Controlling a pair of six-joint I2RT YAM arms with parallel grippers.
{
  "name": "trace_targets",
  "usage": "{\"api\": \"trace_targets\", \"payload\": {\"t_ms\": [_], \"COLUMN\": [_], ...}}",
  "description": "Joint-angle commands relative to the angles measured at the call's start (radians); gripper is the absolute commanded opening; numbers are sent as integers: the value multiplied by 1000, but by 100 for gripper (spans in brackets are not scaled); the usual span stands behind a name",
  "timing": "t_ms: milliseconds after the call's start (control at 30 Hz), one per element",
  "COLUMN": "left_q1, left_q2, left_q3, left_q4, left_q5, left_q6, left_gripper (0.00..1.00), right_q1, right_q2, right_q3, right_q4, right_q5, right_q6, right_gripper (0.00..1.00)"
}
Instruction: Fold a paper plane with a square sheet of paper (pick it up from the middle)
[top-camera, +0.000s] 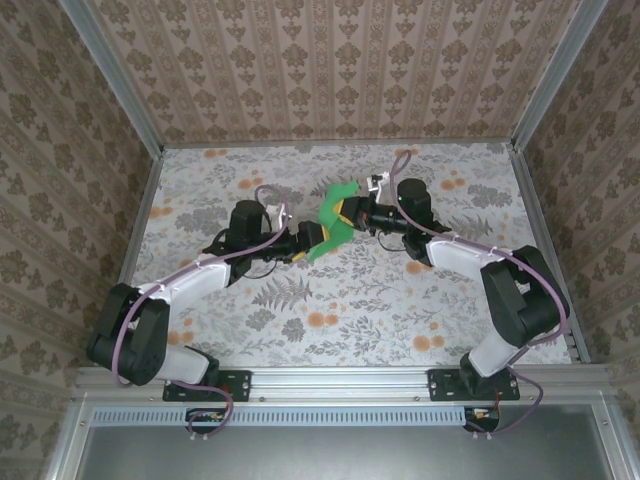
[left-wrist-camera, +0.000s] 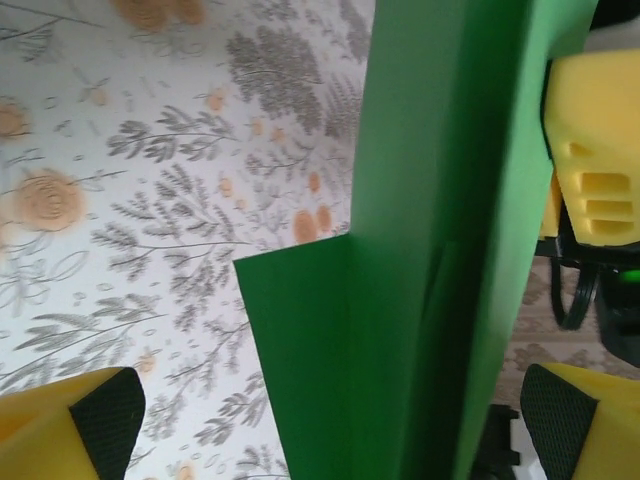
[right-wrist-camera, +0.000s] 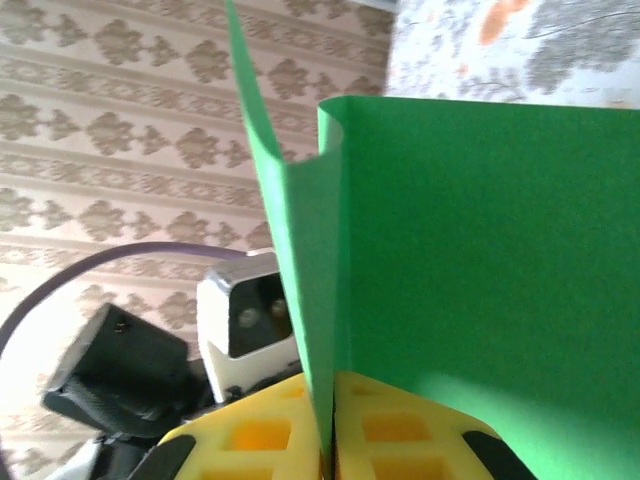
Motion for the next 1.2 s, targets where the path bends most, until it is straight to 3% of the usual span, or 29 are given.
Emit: {"api": "trace_targets", "payload": {"t_ms": [0, 133, 233, 600, 700, 800, 867, 1033, 1167], "left_q1": [-1, -1, -3, -4, -4, -4, -6, -27, -84], "left_q2": [6, 3, 1, -19, -31, -46, -57, -47, -3], "left_q3": [9, 10, 12, 16, 27, 49, 81, 204, 312], "left_q4": [109, 190, 243, 180, 102, -36, -200, -600, -820], "left_q5": [72, 69, 76, 37, 10, -36, -110, -424, -720], "left_q6": [-68, -100, -120, -54, 3, 96, 193, 417, 512], "left_gripper": [100, 97, 89, 32, 18, 10, 8, 6, 6], "right_q1": [-3, -3, -3, -5, -11, -27, -46, -71, -71], "right_q2": [48, 59, 58, 64, 47, 1, -46, -142, -207], "right_q3": [24, 15, 8, 23, 35, 37, 44, 76, 68], "right_q4": [150, 185, 186, 141, 15, -169, -365, -721, -831], "right_q5": [-98, -118, -128, -170, -169, -121, -47, 174, 321], "right_q6": [108, 127, 124, 106, 43, -69, -163, -361, -430], "right_gripper": [11, 11, 11, 12, 17, 33, 44, 57, 67]}}
